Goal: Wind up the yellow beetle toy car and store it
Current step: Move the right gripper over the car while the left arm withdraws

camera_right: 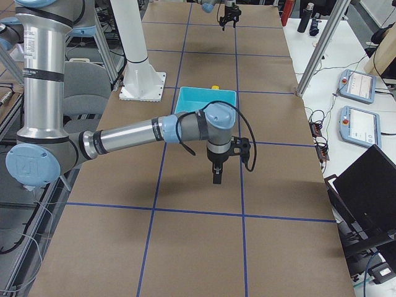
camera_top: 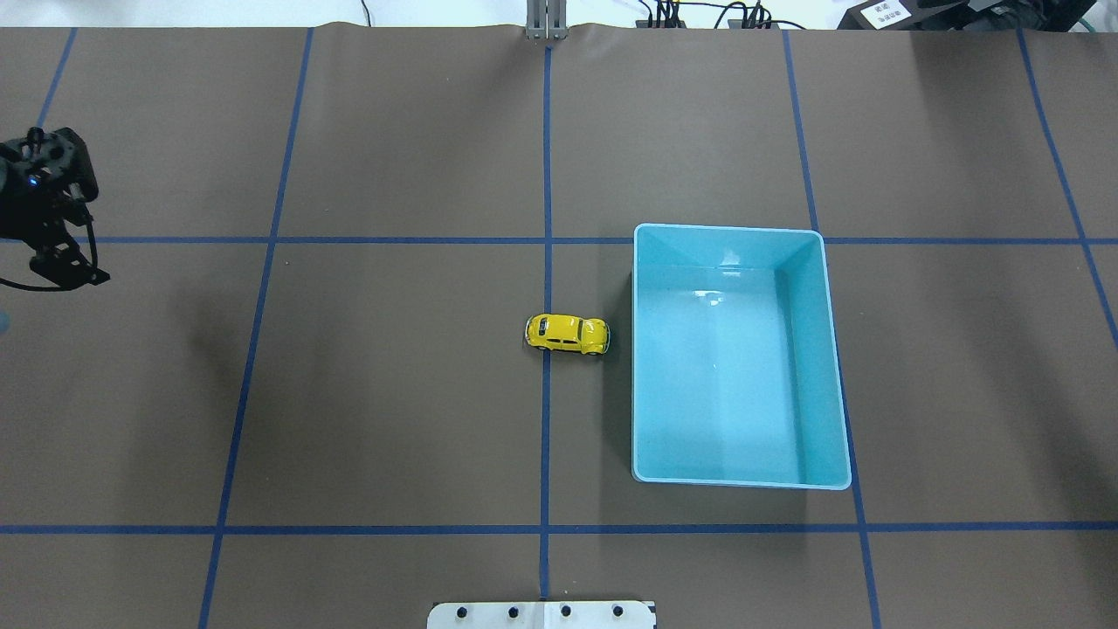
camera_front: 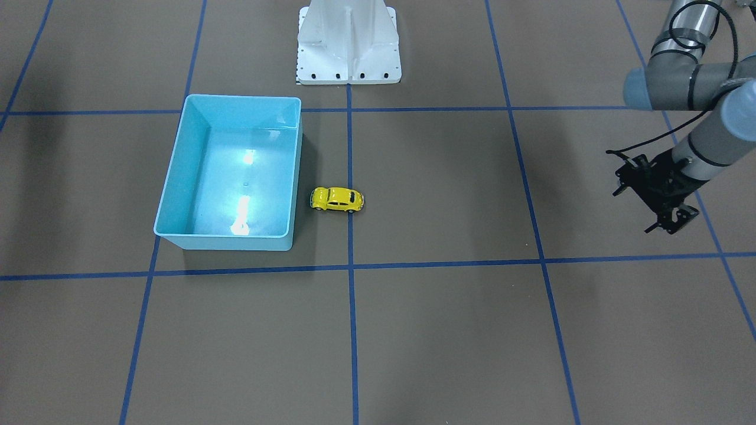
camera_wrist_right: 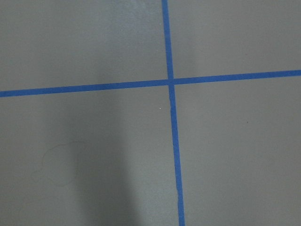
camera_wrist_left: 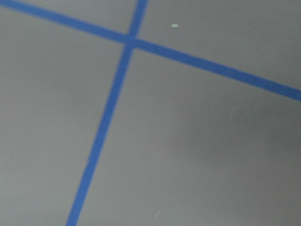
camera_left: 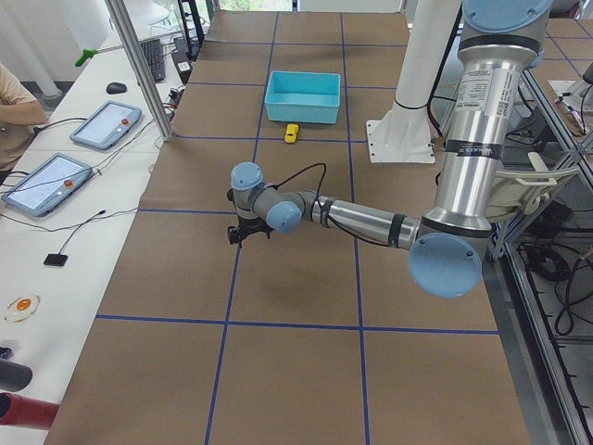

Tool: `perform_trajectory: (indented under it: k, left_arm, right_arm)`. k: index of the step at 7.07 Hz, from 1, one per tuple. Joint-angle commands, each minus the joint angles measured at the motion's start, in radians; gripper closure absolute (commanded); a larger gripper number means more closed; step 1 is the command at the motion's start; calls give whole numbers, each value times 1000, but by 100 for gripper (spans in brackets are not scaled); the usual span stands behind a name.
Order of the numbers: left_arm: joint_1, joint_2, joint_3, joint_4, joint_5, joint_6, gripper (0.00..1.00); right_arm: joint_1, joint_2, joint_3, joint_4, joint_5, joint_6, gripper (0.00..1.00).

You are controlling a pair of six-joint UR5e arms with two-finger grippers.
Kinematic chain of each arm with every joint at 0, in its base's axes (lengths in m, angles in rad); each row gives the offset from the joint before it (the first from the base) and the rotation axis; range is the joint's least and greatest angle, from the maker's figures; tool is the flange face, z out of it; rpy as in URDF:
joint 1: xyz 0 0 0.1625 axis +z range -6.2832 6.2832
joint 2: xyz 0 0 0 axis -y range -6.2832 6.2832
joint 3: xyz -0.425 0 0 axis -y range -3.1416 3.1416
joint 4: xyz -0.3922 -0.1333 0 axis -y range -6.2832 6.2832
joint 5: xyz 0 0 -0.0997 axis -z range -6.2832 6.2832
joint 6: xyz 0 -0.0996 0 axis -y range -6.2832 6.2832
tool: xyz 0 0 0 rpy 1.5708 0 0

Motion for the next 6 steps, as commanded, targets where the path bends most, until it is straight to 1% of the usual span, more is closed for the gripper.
perform_trajectory:
  k: [1,2,3,4,5,6]
  left_arm:
    - [-188,-36,11,376,-63,-20,0]
    - [-234,-25,22,393,-60,-33,0]
    - [-305,-2,74,389,-55,-46,0]
    - [-381,-2,98,403,-57,-99,0]
    - [-462,-1,102,403,-71,-223,0]
    - [-491,7,100,403,-92,-324,0]
  right_arm:
    - [-143,167,241,-306,-9,116,0]
    - [-209,387,250,-507,-24,118,0]
    - [-303,505,236,-559,-125,118,0]
    - [-351,603,177,-554,-177,105,0]
    - [-401,686,108,-493,-201,74,0]
    - [-447,757,51,-428,-231,54,0]
